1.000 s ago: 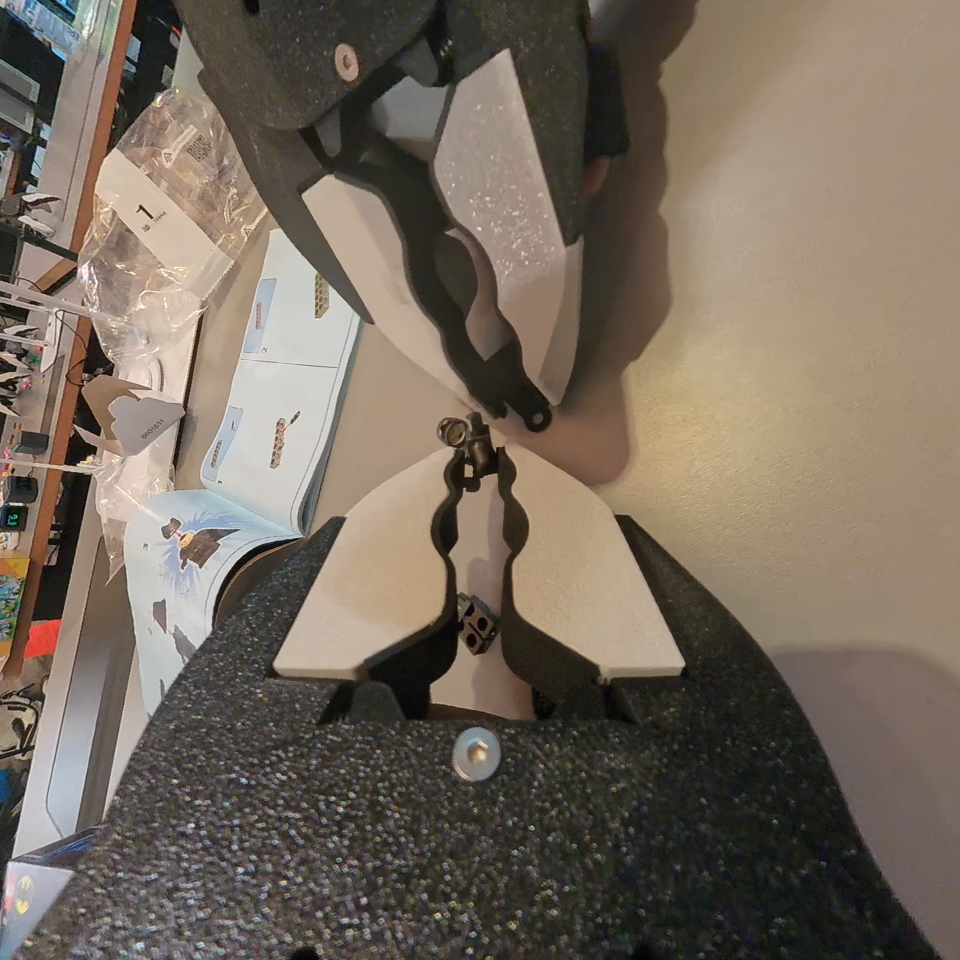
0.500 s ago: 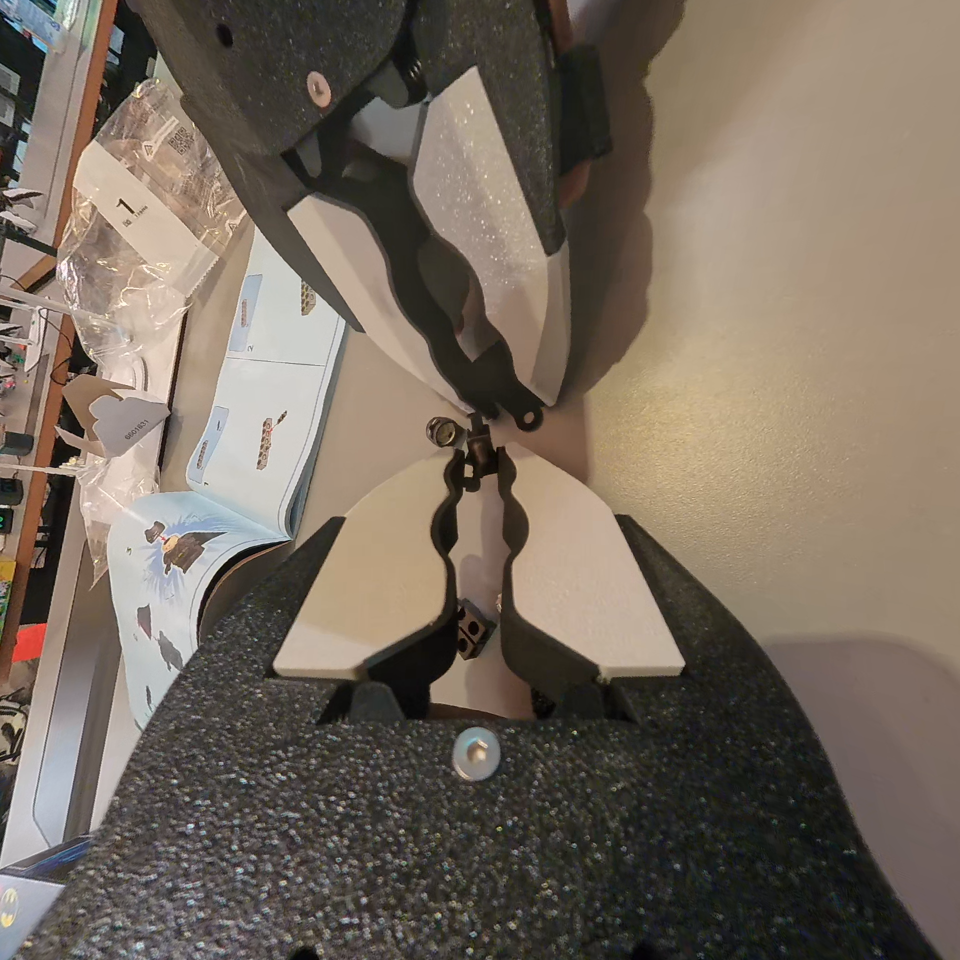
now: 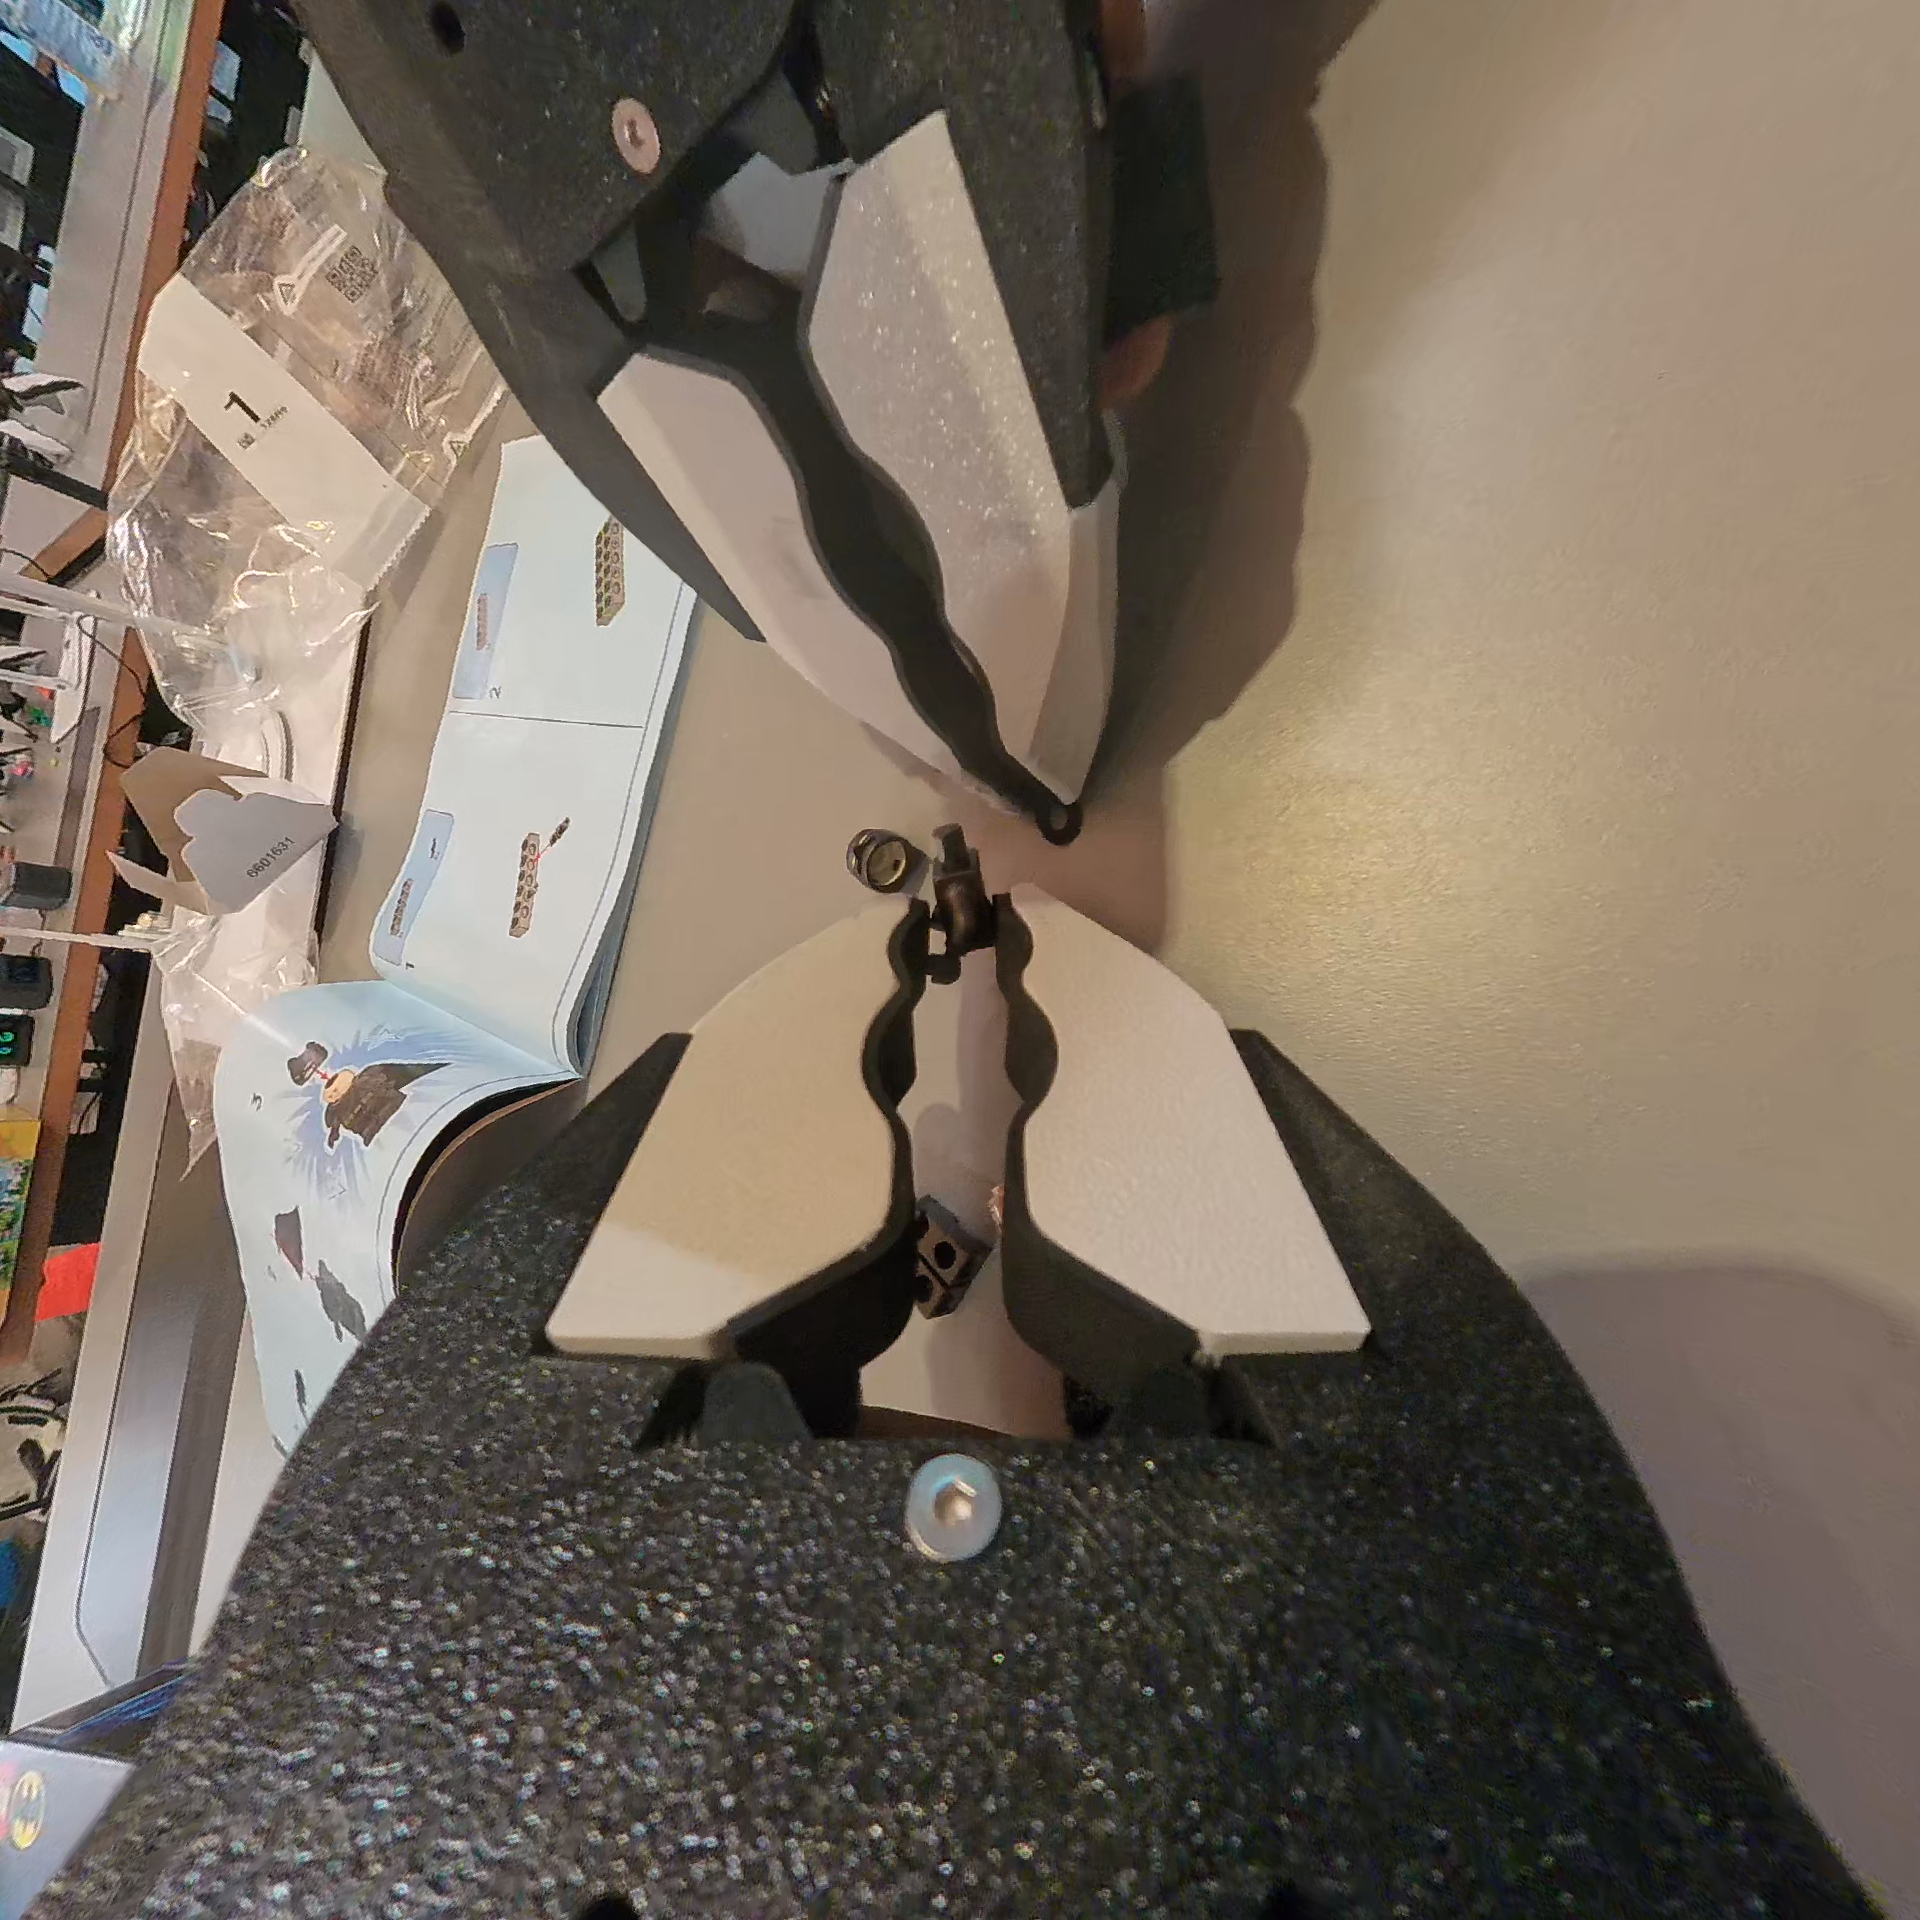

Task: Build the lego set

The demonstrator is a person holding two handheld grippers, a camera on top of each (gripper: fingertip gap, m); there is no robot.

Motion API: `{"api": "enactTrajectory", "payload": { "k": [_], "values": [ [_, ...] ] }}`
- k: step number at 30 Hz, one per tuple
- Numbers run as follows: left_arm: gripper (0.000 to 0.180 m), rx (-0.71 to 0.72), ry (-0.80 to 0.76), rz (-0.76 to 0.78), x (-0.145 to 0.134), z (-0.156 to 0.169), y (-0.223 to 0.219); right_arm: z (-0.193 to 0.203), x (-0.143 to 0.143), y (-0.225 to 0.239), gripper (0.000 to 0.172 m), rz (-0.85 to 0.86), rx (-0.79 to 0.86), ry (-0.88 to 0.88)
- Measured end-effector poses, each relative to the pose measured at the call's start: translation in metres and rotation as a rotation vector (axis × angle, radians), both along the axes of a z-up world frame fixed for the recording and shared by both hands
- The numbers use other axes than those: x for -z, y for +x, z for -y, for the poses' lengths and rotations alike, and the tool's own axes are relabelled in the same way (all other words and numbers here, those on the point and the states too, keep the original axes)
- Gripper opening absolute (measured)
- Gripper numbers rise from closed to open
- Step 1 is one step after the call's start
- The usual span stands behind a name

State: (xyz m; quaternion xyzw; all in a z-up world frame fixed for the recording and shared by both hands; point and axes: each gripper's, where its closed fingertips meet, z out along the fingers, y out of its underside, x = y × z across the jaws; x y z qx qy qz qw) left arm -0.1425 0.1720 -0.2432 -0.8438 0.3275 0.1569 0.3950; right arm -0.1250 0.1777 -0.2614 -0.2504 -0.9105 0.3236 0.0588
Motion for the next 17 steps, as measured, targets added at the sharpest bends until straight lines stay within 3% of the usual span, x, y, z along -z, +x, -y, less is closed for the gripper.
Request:
{"api": "enactTrajectory", "payload": {
  "k": [17],
  "values": [
    [0.012, -0.015, 0.006, -0.031, -0.003, 0.008, 0.008, 0.002, -0.032, -0.008, 0.004, 0.037, 0.085, -0.328]
  ]
}}
